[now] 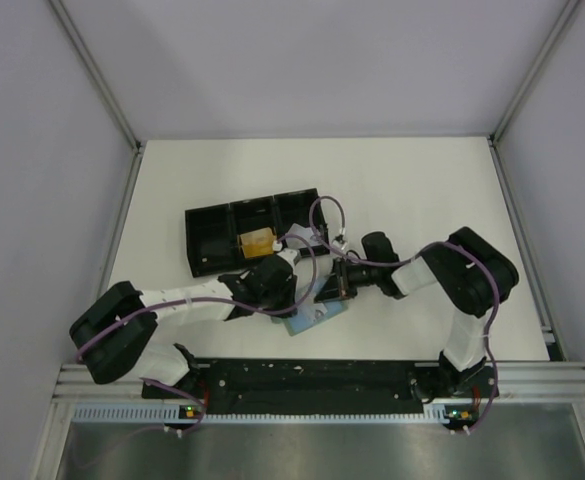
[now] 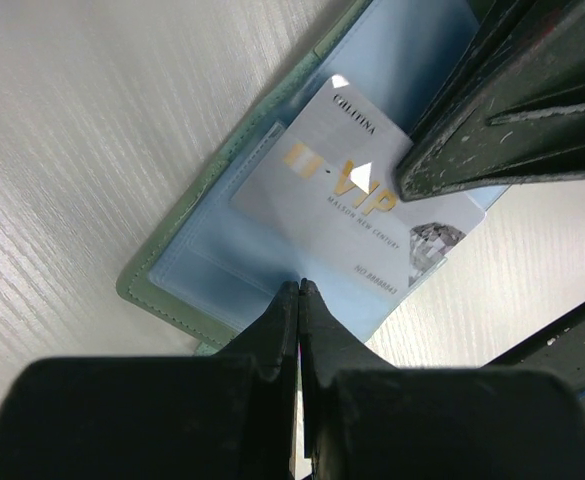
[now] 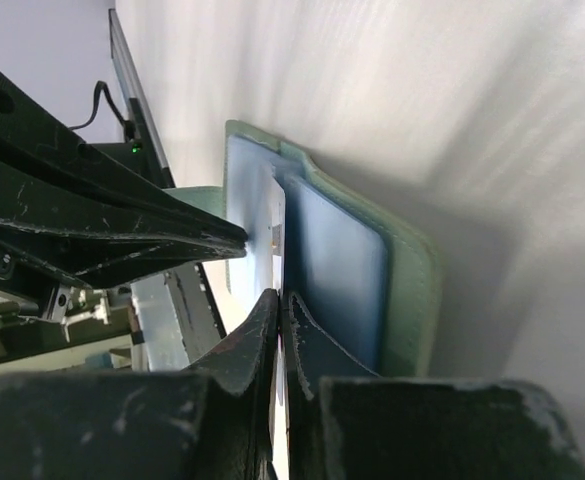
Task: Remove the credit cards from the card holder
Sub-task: Remove the credit card from the card holder, then place the credit card in the storage box, then reset both arms
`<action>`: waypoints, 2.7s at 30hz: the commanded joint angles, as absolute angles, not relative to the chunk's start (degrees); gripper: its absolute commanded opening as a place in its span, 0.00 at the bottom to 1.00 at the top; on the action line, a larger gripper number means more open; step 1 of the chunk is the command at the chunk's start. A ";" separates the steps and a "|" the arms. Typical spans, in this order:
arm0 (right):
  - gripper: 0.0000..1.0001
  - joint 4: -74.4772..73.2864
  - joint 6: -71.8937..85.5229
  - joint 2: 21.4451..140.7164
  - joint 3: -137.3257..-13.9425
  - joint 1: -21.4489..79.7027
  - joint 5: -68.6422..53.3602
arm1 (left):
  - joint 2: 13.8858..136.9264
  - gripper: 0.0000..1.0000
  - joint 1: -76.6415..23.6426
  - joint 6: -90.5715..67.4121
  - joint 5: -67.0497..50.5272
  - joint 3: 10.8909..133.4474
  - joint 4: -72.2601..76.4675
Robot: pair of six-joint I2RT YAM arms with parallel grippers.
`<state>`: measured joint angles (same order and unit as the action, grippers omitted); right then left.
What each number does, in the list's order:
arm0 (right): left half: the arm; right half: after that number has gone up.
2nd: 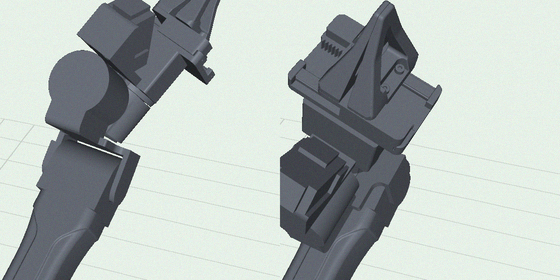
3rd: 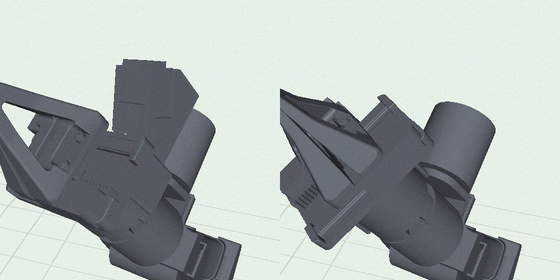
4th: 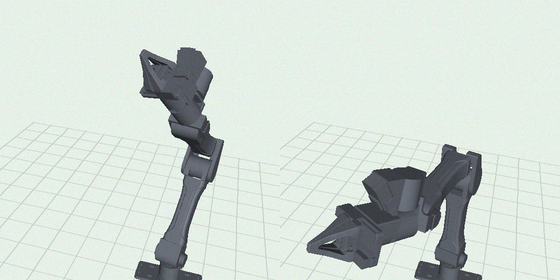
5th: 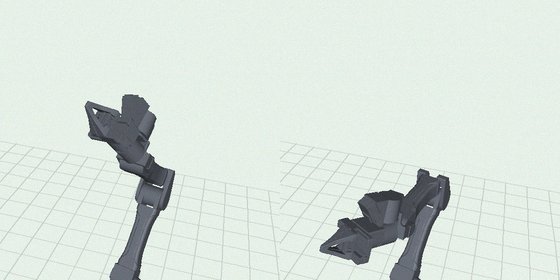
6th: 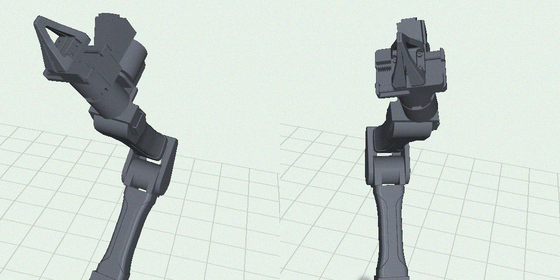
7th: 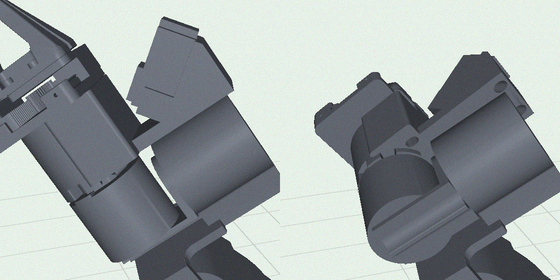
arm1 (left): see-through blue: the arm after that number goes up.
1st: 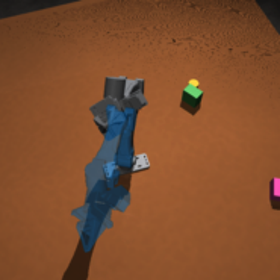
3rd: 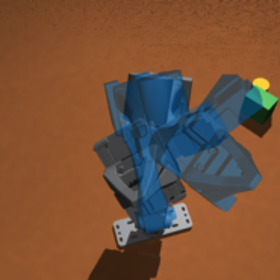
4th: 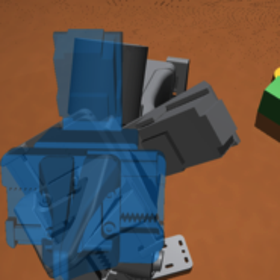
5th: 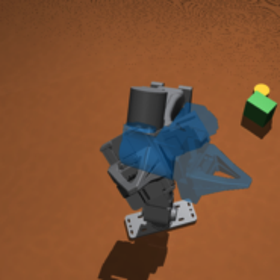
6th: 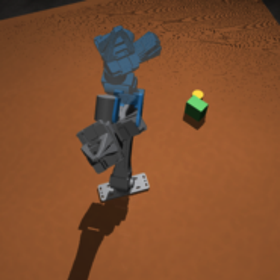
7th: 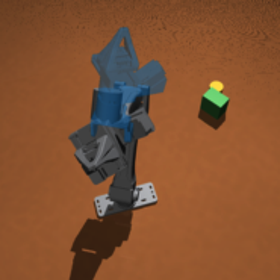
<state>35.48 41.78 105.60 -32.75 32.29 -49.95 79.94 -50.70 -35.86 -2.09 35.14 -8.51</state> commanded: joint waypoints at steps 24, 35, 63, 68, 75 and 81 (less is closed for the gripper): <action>0.00 -31.98 -11.40 82.69 -71.42 28.56 -29.62 | 42.92 0.55 -37.45 -29.89 7.72 32.78 -24.95; 0.00 -47.54 -35.49 106.24 -100.26 33.04 -30.59 | 25.32 0.99 -35.95 -15.83 24.15 41.58 -32.79; 0.52 -46.78 -37.81 123.85 -118.30 35.51 -16.19 | 19.87 0.99 -27.51 -13.18 23.99 35.77 -27.16; 0.79 -35.27 -24.37 111.39 -111.04 33.23 -7.40 | 16.88 0.99 -26.63 -14.76 28.20 35.77 -27.86; 0.99 -15.05 -1.88 82.92 -77.56 23.83 8.59 | 9.50 0.99 -26.11 -17.40 36.11 35.51 -28.65; 0.98 -13.27 11.68 51.74 -54.79 16.61 19.58 | 1.33 0.99 -26.10 -17.75 40.25 34.02 -27.34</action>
<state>-18.02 -1.02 67.26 -64.55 17.96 9.82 5.30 -26.44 -16.62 35.66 35.18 -29.91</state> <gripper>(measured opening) 0.984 0.986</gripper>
